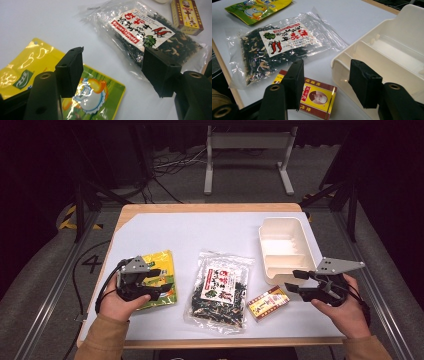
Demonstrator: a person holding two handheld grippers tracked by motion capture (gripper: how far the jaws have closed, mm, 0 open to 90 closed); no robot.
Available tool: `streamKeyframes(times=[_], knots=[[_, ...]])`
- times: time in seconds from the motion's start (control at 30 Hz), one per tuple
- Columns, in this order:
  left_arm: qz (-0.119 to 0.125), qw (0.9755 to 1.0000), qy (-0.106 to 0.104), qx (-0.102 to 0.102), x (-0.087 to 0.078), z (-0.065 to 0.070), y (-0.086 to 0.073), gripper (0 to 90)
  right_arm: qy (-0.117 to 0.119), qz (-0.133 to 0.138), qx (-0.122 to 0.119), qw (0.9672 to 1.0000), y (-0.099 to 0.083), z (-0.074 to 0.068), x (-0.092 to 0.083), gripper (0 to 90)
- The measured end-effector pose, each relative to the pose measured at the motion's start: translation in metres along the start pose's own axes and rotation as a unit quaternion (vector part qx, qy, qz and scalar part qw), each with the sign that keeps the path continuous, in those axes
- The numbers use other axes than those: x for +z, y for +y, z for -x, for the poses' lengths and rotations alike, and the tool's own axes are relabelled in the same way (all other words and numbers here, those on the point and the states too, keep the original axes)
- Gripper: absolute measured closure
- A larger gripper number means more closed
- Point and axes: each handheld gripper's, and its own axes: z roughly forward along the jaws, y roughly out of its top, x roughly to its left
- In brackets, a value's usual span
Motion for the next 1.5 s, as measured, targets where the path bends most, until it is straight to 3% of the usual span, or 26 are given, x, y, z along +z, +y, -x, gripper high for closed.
streamKeyframes(times=[0.17,0.33,0.5,0.57,0.7,0.93,1.03,1.13,1.23,1.5], knots=[[0.007,0.9997,0.019,0.011,0.007,-0.008,0.013,36.4,0.0,0.001,-0.004,1.0,0.0,-0.001,-0.001,46.2],[0.011,0.9999,-0.002,-0.01,0.017,-0.018,0.021,36.6,0.0,0.0,-0.003,1.0,-0.001,-0.001,-0.002,46.2],[0.023,0.9994,-0.017,-0.018,0.023,-0.023,0.027,38.3,0.001,-0.001,-0.004,1.0,-0.002,-0.001,-0.001,46.2],[0.035,0.9984,-0.032,-0.032,0.025,-0.025,0.032,38.9,0.002,-0.001,-0.003,1.0,-0.002,-0.001,-0.001,46.2],[0.043,0.9973,-0.04,-0.043,0.028,-0.027,0.041,40.9,0.007,-0.001,-0.003,1.0,-0.004,-0.003,-0.002,46.4],[0.036,0.9984,-0.025,-0.036,0.038,-0.031,0.054,43.5,0.005,0.005,0.001,1.0,-0.005,-0.004,-0.006,46.6],[0.023,0.999,-0.033,-0.018,0.044,-0.03,0.062,47.0,0.005,0.005,0.002,1.0,-0.006,-0.004,-0.006,46.6],[0.024,0.9993,-0.027,-0.004,0.047,-0.03,0.067,47.6,0.004,0.006,0.001,1.0,-0.007,-0.004,-0.007,46.6],[0.023,0.999,-0.038,0.001,0.053,-0.031,0.076,47.4,0.003,0.008,0.002,1.0,-0.008,-0.004,-0.009,47.0],[0.015,0.9991,-0.039,-0.004,0.072,-0.039,0.089,45.8,-0.002,0.009,0.006,0.9999,-0.014,-0.005,-0.014,47.0]])
